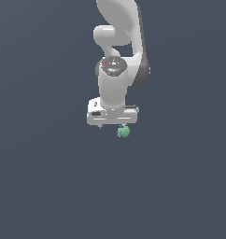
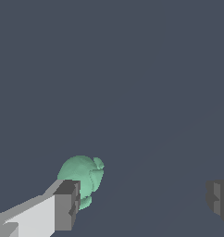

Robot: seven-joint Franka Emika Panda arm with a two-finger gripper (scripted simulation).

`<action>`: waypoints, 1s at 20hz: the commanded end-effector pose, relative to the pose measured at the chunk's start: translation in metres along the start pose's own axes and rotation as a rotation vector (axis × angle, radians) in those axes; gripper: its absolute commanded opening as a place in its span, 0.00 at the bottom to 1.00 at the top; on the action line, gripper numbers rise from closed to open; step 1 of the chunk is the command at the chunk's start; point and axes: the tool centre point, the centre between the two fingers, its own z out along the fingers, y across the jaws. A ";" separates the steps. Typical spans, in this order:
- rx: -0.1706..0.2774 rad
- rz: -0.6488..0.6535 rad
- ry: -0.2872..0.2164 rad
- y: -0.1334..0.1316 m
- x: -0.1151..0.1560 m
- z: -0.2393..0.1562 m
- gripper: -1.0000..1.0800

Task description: Pick up the object and move it to a goal position.

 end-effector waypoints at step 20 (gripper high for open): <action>0.010 0.147 0.009 -0.024 -0.014 0.027 0.96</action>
